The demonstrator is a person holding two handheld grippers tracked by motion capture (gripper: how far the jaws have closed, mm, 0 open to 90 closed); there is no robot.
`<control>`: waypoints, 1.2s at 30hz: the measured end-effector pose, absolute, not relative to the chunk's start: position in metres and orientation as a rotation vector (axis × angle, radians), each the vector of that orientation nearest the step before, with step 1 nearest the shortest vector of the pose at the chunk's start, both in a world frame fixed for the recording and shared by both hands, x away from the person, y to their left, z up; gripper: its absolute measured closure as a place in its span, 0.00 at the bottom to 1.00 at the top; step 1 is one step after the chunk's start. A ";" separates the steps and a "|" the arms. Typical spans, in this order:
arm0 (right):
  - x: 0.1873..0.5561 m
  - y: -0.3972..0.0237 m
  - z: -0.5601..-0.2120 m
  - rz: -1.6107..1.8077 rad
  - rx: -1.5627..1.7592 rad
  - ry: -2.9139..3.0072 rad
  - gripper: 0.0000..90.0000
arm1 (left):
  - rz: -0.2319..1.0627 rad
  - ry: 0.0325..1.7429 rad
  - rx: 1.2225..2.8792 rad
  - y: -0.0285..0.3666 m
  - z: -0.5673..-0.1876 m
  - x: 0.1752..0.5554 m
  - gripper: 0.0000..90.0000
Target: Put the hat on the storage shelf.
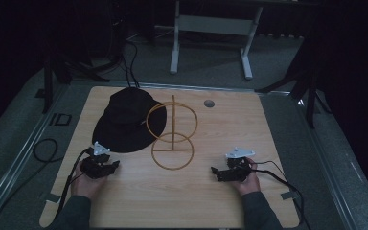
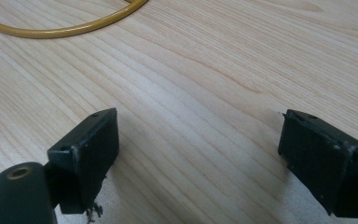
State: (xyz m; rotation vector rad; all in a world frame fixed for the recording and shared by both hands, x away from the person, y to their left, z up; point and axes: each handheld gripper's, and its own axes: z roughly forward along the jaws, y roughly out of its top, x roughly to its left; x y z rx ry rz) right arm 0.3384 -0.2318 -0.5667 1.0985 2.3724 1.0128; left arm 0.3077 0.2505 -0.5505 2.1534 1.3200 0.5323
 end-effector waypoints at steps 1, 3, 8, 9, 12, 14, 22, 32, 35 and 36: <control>0.338 -0.232 -0.567 1.015 1.100 2.372 0.13 | 0.532 1.320 2.153 0.251 -0.550 0.308 0.60; 0.338 -0.232 -0.567 1.015 1.100 2.371 0.13 | 0.532 1.306 2.186 0.252 -0.549 0.307 0.62; 0.339 -0.232 -0.567 1.015 1.097 2.373 0.13 | 0.518 1.269 2.232 0.255 -0.543 0.306 0.63; 0.339 -0.232 -0.567 1.015 1.097 2.373 0.13 | 0.518 1.269 2.232 0.255 -0.543 0.306 0.63; 0.339 -0.232 -0.567 1.015 1.096 2.374 0.13 | 0.505 1.247 2.238 0.259 -0.537 0.308 0.63; 0.339 -0.232 -0.567 1.015 1.096 2.374 0.13 | 0.507 1.237 2.245 0.260 -0.535 0.308 0.63; 0.339 -0.232 -0.567 1.015 1.096 2.374 0.13 | 0.502 1.172 2.259 0.274 -0.517 0.314 0.64; 0.339 -0.232 -0.567 1.015 1.096 2.374 0.13 | 0.469 1.134 2.233 0.301 -0.504 0.325 0.62; 0.339 -0.232 -0.567 1.015 1.095 2.374 0.14 | 0.472 1.121 2.222 0.308 -0.501 0.328 0.61; 0.339 -0.232 -0.567 1.015 1.095 2.374 0.13 | 0.474 1.115 2.227 0.311 -0.500 0.330 0.61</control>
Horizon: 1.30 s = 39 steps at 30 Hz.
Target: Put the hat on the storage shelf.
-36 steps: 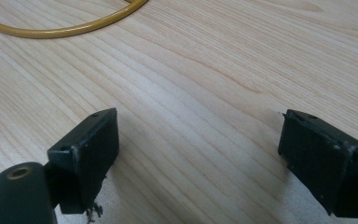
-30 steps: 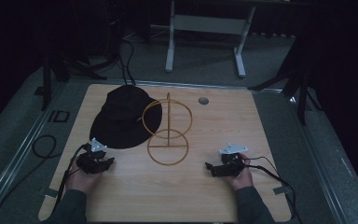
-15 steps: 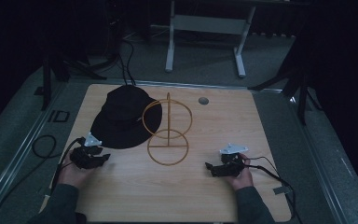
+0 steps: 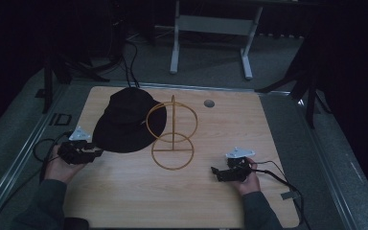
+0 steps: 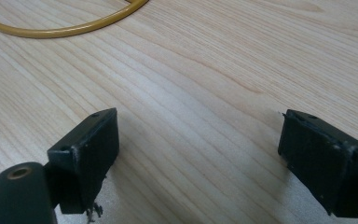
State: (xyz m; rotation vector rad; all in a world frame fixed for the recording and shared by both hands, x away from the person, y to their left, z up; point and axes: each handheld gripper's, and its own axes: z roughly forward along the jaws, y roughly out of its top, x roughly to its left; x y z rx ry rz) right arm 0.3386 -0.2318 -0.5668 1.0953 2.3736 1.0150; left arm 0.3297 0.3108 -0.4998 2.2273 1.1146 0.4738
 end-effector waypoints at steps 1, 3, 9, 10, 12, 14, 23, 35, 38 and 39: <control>0.339 -0.232 -0.567 1.015 1.096 2.374 0.13 | 0.472 1.111 2.228 0.313 -0.499 0.331 0.61; 0.339 -0.232 -0.567 1.015 1.096 2.374 0.14 | 0.469 1.105 2.229 0.315 -0.498 0.333 0.61; 0.339 -0.232 -0.567 1.015 1.097 2.374 0.14 | 0.431 1.066 2.205 0.329 -0.489 0.346 0.61; 0.339 -0.232 -0.567 1.015 1.097 2.374 0.14 | 0.431 1.066 2.205 0.329 -0.489 0.346 0.61; 0.338 -0.232 -0.567 1.015 1.097 2.374 0.13 | 0.420 1.048 2.193 0.334 -0.485 0.351 0.61; 0.338 -0.232 -0.567 1.015 1.097 2.374 0.13 | 0.407 1.040 2.195 0.337 -0.482 0.356 0.62; 0.338 -0.232 -0.567 1.015 1.097 2.374 0.13 | 0.392 1.019 2.254 0.343 -0.467 0.376 0.62; 0.339 -0.232 -0.567 1.015 1.097 2.374 0.13 | 0.365 1.017 2.280 0.340 -0.458 0.406 0.62; 0.338 -0.232 -0.567 1.015 1.097 2.374 0.14 | 0.354 1.018 2.290 0.337 -0.457 0.415 0.62; 0.338 -0.232 -0.567 1.015 1.097 2.374 0.13 | 0.351 1.020 2.287 0.336 -0.457 0.418 0.62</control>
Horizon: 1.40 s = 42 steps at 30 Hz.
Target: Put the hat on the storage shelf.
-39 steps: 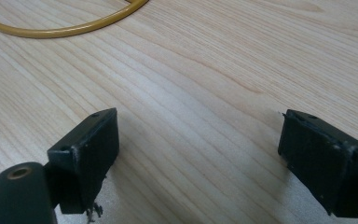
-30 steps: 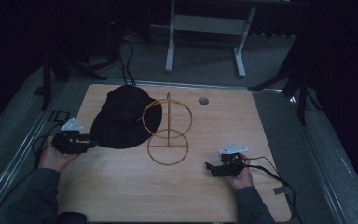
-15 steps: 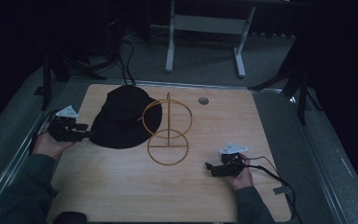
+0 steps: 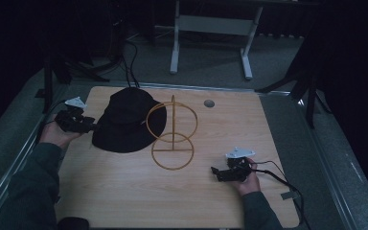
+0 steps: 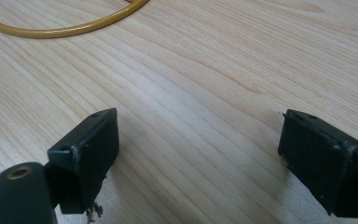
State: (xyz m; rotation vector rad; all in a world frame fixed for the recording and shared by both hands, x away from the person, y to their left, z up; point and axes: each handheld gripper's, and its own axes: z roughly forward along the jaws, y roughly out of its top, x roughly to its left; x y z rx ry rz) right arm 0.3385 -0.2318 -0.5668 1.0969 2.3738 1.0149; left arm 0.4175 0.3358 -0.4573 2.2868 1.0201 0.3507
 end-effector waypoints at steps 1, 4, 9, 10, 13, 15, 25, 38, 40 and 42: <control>0.338 -0.232 -0.567 1.015 1.097 2.374 0.13 | 0.349 1.021 2.285 0.335 -0.457 0.420 0.62; 0.339 -0.232 -0.567 1.015 1.097 2.374 0.13 | 0.336 1.020 2.283 0.331 -0.457 0.426 0.61; 0.339 -0.232 -0.567 1.015 1.097 2.374 0.13 | 0.312 1.009 2.311 0.322 -0.459 0.435 0.61; 0.339 -0.232 -0.567 1.015 1.097 2.374 0.13 | 0.312 1.009 2.311 0.322 -0.459 0.435 0.61; 0.339 -0.232 -0.567 1.015 1.097 2.374 0.13 | 0.290 1.000 2.348 0.314 -0.462 0.443 0.61; 0.339 -0.232 -0.567 1.015 1.097 2.374 0.13 | 0.274 0.998 2.367 0.310 -0.464 0.447 0.61; 0.339 -0.232 -0.567 1.015 1.097 2.374 0.13 | 0.226 1.001 2.442 0.298 -0.473 0.458 0.72; 0.339 -0.232 -0.567 1.015 1.097 2.374 0.13 | 0.227 1.010 2.479 0.287 -0.463 0.465 0.97; 0.339 -0.232 -0.567 1.015 1.097 2.374 0.13 | 0.240 1.013 2.470 0.285 -0.461 0.466 0.97; 0.339 -0.232 -0.567 1.015 1.097 2.374 0.14 | 0.249 1.009 2.469 0.284 -0.457 0.467 0.97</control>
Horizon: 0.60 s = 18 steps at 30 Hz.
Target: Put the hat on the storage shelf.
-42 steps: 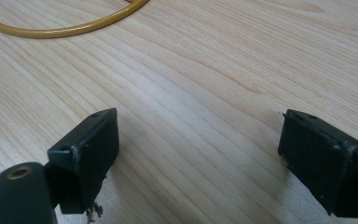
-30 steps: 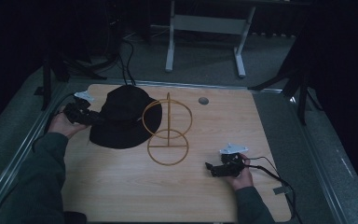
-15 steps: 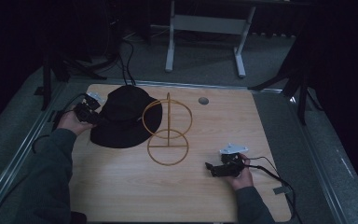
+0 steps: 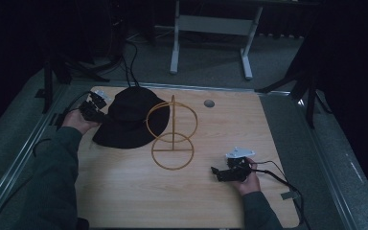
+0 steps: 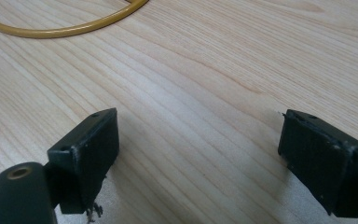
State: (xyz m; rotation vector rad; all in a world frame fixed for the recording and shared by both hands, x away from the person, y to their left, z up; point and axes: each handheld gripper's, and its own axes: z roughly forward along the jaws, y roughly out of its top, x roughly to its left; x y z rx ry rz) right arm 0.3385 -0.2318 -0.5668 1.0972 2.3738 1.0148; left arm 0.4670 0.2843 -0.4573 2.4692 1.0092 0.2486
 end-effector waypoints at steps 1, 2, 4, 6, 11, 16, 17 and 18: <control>0.339 -0.232 -0.567 1.015 1.097 2.374 0.14 | 0.249 1.009 2.469 0.284 -0.457 0.467 0.97; 0.338 -0.232 -0.567 1.015 1.097 2.374 0.13 | 0.262 1.010 2.465 0.283 -0.454 0.467 0.97; 0.339 -0.232 -0.567 1.015 1.096 2.374 0.13 | 0.274 1.009 2.466 0.283 -0.452 0.468 0.98; 0.339 -0.232 -0.567 1.015 1.096 2.374 0.13 | 0.278 1.010 2.465 0.282 -0.449 0.468 0.98; 0.339 -0.232 -0.567 1.014 1.096 2.374 0.13 | 0.292 1.007 2.461 0.281 -0.444 0.469 0.98; 0.339 -0.232 -0.567 1.015 1.097 2.374 0.13 | 0.311 1.005 2.456 0.280 -0.437 0.470 0.98; 0.339 -0.232 -0.567 1.015 1.097 2.374 0.13 | 0.312 1.004 2.455 0.280 -0.436 0.470 0.98; 0.339 -0.232 -0.567 1.015 1.097 2.374 0.13 | 0.314 1.004 2.454 0.280 -0.435 0.470 0.98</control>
